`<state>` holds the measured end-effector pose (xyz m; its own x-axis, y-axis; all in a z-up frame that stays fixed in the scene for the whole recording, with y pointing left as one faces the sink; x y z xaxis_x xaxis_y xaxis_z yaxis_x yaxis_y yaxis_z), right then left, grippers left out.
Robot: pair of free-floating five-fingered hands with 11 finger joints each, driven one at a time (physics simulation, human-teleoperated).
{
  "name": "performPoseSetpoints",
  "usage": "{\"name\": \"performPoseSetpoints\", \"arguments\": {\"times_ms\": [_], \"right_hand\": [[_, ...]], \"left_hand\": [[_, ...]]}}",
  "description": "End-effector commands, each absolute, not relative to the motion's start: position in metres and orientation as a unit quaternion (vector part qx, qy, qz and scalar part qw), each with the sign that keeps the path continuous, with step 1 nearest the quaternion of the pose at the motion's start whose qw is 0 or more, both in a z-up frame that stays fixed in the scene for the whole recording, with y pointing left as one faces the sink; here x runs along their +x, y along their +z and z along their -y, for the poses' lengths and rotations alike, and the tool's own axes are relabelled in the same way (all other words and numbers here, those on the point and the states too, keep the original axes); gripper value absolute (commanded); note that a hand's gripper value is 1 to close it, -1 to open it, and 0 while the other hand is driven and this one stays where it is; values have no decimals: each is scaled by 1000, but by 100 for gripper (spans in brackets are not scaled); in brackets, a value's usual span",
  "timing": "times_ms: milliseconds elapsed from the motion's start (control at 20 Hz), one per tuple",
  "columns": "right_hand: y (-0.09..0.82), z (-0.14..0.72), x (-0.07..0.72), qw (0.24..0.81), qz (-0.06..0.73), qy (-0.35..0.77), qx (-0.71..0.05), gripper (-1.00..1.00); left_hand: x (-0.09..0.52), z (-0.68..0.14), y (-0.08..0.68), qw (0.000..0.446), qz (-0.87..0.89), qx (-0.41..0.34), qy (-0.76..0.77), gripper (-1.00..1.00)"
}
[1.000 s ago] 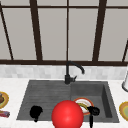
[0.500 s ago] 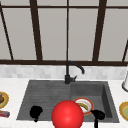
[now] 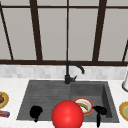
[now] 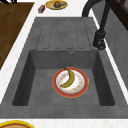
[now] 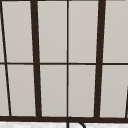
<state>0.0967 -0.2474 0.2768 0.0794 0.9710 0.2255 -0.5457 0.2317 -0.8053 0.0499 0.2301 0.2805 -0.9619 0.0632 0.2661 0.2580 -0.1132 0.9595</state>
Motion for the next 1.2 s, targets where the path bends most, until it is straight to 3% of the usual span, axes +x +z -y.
{"name": "performPoseSetpoints", "arguments": {"times_ms": [0, 150, 200, 1150], "right_hand": [[278, 247, 97, 685, 382, 559, -268, -100], [278, 251, 100, 678, 391, 557, -278, -100], [279, 251, 100, 680, 390, 555, -280, 0], [279, 252, 101, 677, 395, 549, -289, 0]], "left_hand": [[50, -230, 281, 66, 663, -121, -736, 0], [50, -230, 281, 66, 663, -121, -736, 0], [50, -230, 281, 68, 663, -116, -736, -100], [92, -335, 278, 86, 651, -146, -740, -100]]}}
